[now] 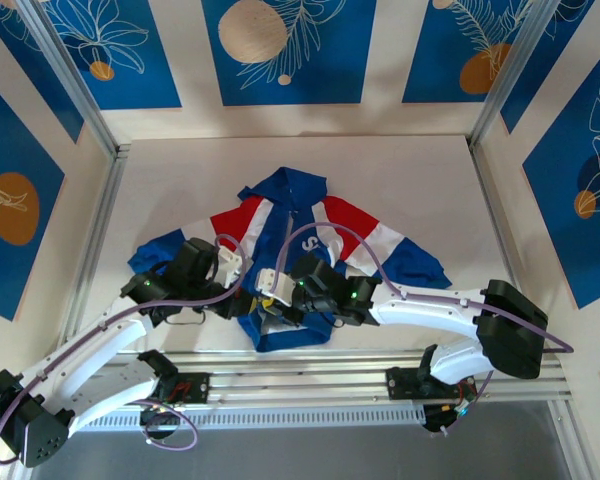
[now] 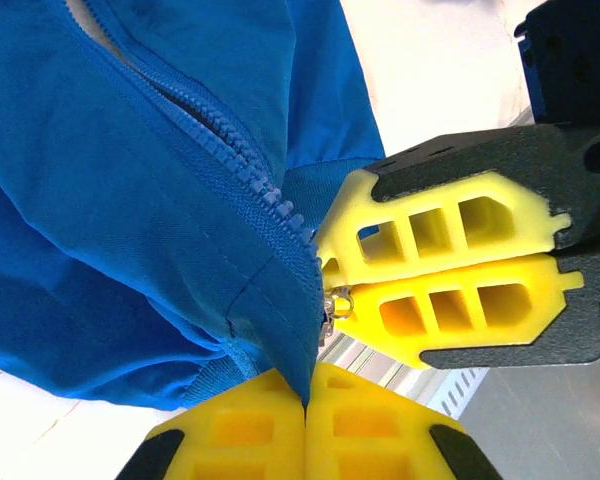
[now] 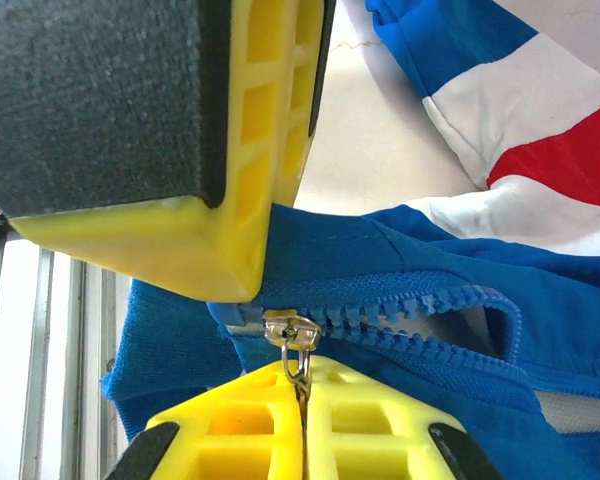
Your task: Zip up the jacket
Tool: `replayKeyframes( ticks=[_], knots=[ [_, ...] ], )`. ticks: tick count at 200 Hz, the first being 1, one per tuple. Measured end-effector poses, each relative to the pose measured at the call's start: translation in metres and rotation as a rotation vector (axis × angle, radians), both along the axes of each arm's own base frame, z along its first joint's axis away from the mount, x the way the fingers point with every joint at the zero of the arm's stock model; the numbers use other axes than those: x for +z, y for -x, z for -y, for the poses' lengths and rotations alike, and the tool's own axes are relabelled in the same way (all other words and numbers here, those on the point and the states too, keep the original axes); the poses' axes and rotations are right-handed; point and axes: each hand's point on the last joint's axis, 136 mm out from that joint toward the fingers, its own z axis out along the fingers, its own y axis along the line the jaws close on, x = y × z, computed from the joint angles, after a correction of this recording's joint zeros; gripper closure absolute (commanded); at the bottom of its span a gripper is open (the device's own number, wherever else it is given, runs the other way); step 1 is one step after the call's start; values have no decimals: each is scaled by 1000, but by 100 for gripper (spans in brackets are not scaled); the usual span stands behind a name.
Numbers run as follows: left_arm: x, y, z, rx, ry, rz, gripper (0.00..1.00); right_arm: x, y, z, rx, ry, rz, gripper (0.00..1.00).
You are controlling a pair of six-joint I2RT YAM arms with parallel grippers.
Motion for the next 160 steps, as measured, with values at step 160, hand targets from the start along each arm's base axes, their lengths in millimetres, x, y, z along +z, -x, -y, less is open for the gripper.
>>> replayKeyframes(
  ticks=[160],
  knots=[
    [3, -3, -6, 74, 9, 2, 100, 2, -48, -4, -251, 37, -40, 100]
  ],
)
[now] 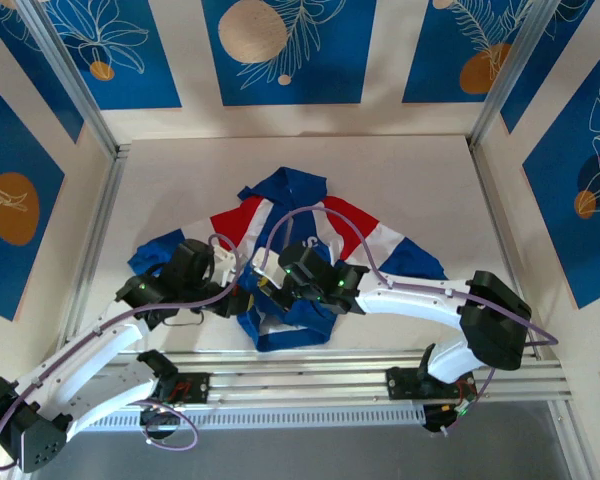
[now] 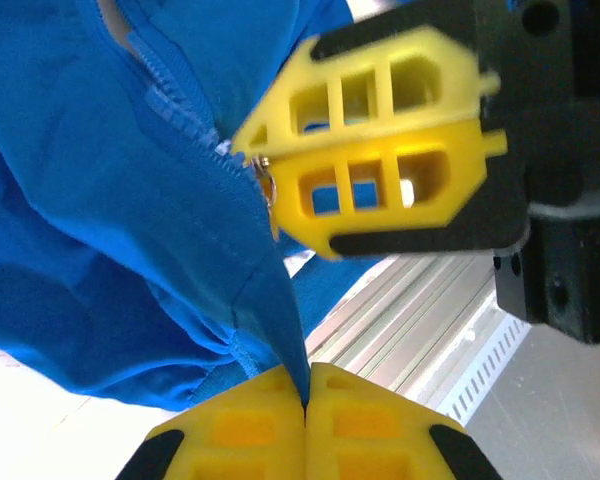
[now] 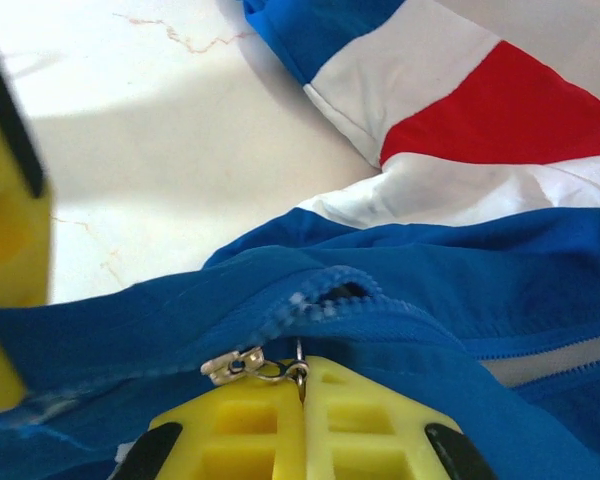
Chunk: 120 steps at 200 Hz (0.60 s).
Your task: Zip up the jacket
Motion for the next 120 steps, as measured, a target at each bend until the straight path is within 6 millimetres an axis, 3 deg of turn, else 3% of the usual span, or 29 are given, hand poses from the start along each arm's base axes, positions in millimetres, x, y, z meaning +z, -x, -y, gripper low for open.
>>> replayKeyframes(
  ticks=[46, 120],
  knots=[
    [-1, 2, -5, 29, 10, 7, 100, 4, -25, 9, -74, -21, -22, 100],
    [2, -10, -2, 65, 32, 38, 100, 8, -49, 18, -96, -26, -70, 100]
  ],
)
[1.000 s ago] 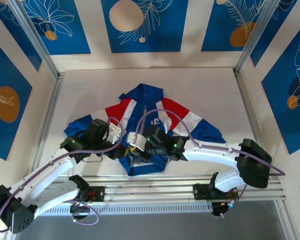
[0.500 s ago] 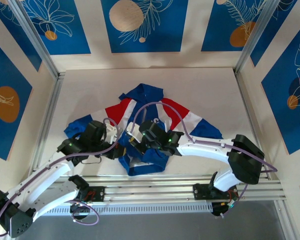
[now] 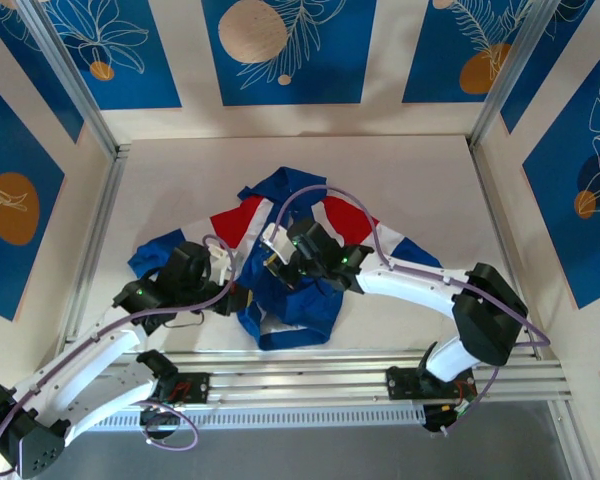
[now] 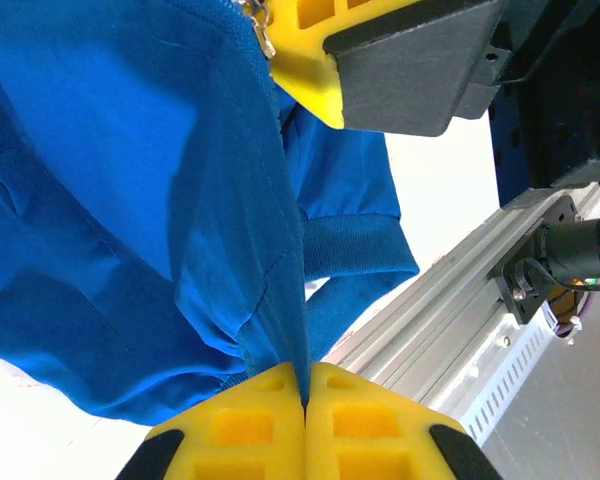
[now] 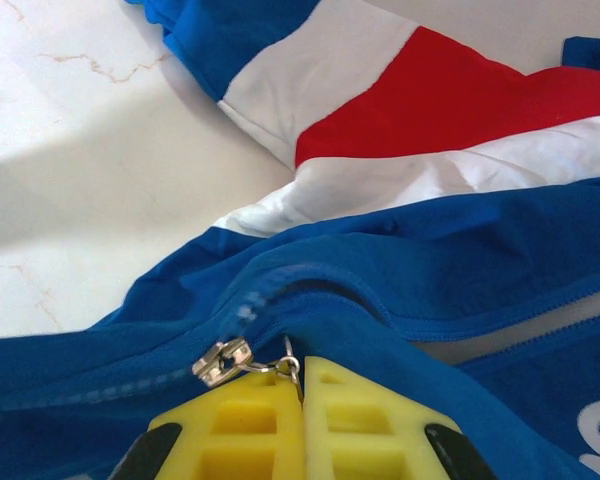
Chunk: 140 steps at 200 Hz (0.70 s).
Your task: Zip up the jacket
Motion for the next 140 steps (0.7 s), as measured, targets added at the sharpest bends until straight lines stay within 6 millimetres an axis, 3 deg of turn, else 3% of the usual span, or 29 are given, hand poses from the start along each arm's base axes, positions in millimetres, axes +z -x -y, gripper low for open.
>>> replayKeyframes(
  ticks=[140],
  knots=[
    [0, -3, -4, 28, -9, 16, 100, 6, -77, 28, -111, 41, -22, 100]
  ],
)
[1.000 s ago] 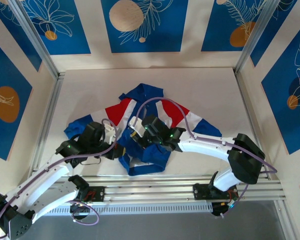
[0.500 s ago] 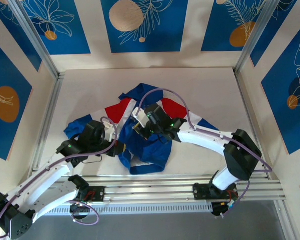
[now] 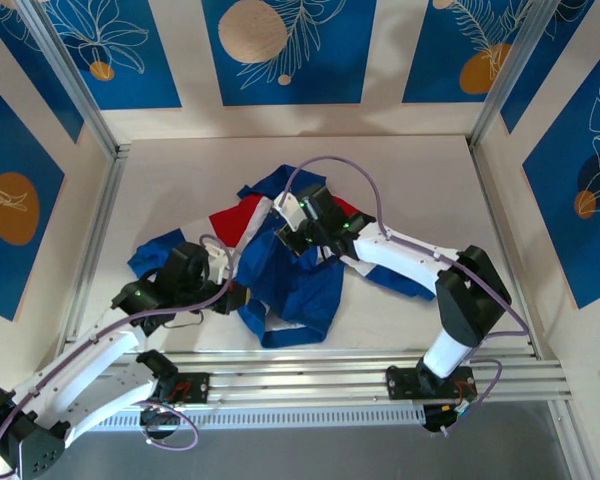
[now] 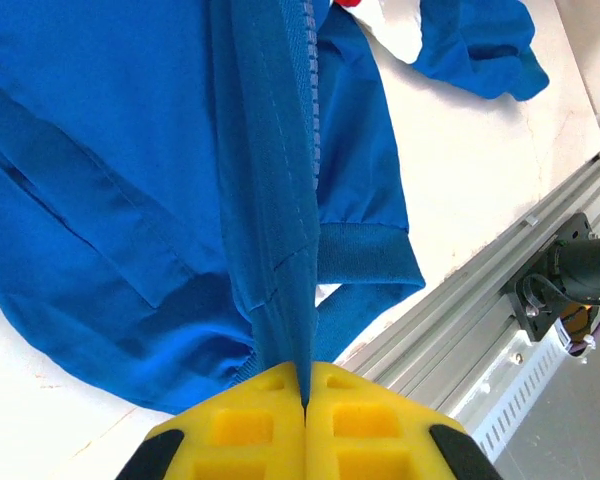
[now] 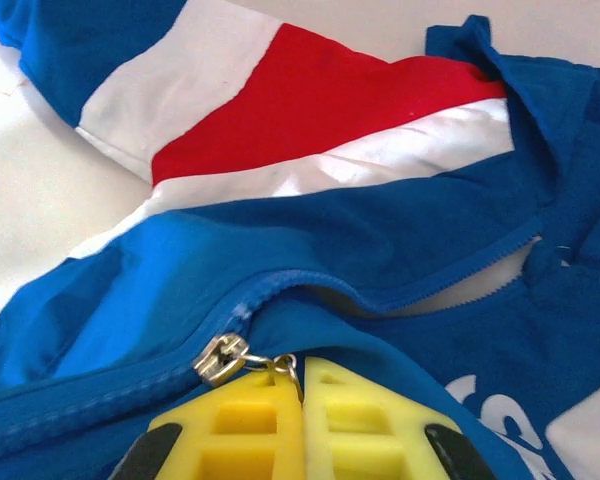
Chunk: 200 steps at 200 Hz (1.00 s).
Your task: Zip up the jacket
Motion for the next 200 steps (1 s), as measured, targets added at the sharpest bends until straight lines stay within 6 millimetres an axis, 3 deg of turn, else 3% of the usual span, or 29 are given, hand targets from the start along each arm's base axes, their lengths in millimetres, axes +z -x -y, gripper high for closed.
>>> replayKeyframes(
  ticks=[77, 200],
  knots=[
    [-4, 12, -10, 18, -21, -46, 100, -1, -54, 27, -113, 15, 14, 100],
    [-5, 17, -13, 34, -23, -72, 100, -5, -122, 32, -168, 35, 38, 100]
  ],
)
